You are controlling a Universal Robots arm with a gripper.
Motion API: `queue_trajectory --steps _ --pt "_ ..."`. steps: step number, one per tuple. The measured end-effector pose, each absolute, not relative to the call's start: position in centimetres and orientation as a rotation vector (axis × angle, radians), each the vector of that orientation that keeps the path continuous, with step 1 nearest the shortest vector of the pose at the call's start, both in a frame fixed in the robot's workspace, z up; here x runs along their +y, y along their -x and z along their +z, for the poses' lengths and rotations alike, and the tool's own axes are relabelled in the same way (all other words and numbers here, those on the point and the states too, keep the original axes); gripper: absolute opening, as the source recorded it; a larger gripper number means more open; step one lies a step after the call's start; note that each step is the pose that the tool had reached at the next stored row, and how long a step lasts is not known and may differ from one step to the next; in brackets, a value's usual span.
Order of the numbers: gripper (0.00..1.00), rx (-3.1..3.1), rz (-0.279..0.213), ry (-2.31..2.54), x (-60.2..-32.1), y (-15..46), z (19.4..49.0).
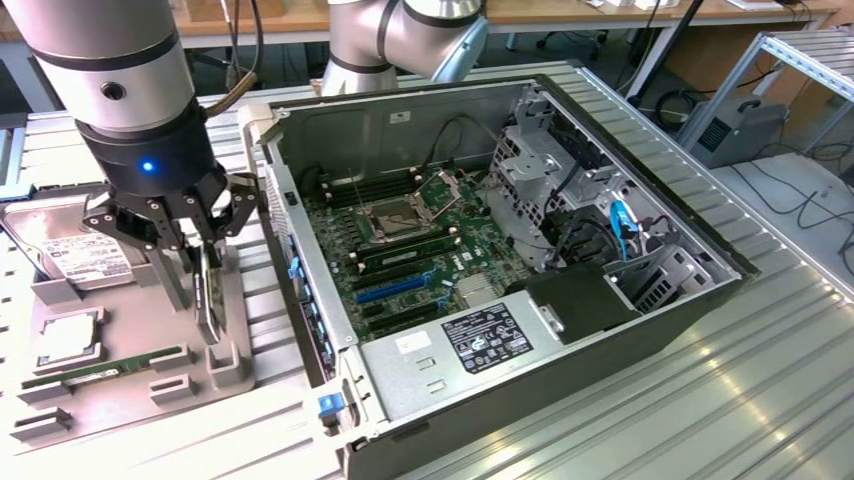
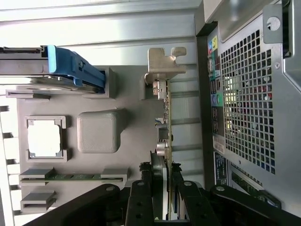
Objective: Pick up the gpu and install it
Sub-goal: 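Pick up the gpu and move the gpu toward the slot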
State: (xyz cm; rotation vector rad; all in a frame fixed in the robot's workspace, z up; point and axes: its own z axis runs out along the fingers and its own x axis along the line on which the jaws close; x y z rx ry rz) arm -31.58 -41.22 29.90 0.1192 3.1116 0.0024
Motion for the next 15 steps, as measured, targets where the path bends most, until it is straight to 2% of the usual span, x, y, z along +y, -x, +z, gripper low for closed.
queue_trajectory --steps 15 --pt "0.27 3.112 0.003 -0.119 -41.2 31.6 31.5"
